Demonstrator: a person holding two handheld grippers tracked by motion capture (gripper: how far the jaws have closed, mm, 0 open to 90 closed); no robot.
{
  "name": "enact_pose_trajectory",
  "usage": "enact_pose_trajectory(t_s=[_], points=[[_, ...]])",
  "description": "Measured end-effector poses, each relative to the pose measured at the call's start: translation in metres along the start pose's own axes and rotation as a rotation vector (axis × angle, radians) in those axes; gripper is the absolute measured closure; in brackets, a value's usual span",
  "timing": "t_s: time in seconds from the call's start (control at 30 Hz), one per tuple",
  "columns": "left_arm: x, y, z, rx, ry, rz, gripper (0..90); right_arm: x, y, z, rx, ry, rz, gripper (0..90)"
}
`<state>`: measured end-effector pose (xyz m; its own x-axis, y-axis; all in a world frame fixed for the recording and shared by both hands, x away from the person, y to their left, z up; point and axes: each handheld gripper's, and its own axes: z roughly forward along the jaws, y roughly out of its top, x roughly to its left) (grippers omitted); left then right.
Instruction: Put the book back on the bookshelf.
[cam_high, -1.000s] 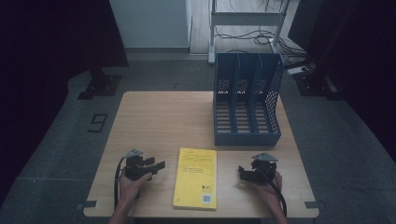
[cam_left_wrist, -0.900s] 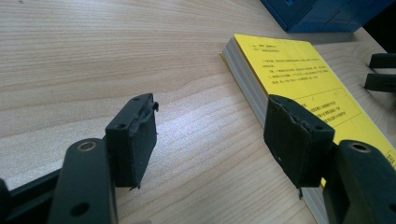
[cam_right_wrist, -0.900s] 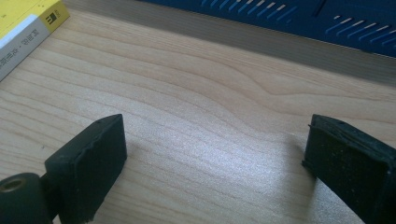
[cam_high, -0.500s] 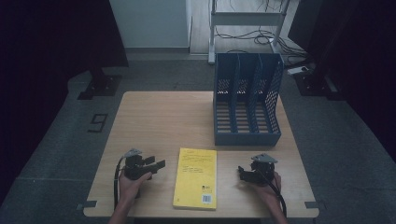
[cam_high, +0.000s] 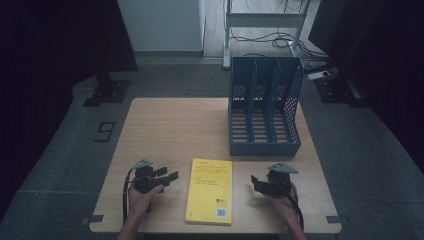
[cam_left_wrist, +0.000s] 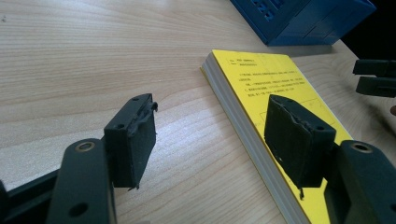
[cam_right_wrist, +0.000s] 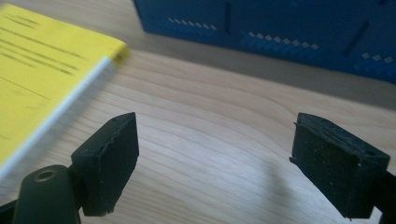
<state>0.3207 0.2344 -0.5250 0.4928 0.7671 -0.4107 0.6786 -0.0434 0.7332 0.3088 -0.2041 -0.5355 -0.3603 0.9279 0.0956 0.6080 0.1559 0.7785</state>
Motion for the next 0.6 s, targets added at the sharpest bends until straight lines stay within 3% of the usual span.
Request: enact_pose_trajectory(t_s=[0.33, 0.6], points=[[-0.001, 0.001, -0.002, -0.009, -0.006, 0.0, 33.8, 0.029, 0.026, 0.002, -0.046, 0.067, -0.021, 14.7], [-0.002, 0.001, -0.002, -0.009, -0.004, 0.001, 34.0, 0.045, 0.031, 0.01, -0.061, 0.092, -0.018, 15.8]])
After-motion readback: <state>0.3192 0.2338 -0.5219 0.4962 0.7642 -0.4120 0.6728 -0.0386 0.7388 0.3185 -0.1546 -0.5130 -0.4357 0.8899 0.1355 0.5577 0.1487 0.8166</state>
